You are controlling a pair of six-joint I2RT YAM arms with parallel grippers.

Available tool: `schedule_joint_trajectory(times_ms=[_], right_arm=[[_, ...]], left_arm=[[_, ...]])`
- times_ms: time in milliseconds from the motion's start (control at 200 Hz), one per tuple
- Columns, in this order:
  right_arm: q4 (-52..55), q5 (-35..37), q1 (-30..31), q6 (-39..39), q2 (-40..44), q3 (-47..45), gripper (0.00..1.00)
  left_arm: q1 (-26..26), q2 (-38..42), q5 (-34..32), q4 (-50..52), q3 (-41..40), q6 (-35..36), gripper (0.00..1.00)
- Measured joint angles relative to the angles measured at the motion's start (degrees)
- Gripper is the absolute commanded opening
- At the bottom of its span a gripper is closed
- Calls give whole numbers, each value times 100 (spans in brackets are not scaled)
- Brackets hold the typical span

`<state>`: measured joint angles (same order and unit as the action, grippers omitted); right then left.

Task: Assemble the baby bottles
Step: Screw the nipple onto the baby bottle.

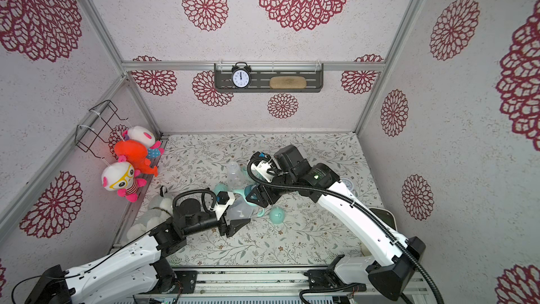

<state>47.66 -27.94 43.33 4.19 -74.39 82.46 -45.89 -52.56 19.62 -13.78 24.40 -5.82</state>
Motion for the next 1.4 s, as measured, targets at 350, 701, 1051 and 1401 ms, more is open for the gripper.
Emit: schedule_joint_trajectory(times_ms=[350,701,1051,1401], right_arm=[[-149,-4,15,297,-35,4,30],[-15,516,87,1322,-282,332,3],[186,981,61,3010,-728,636,18],[-15,857,109,2800,-678,708,73]], left_arm=[[4,4,-212,7,20,-146,0],[-472,-94,-1561,-142,24,-35,0],[-824,-437,-3279,15,-4,374,0],[-374,179,-2614,-216,-295,363,0]])
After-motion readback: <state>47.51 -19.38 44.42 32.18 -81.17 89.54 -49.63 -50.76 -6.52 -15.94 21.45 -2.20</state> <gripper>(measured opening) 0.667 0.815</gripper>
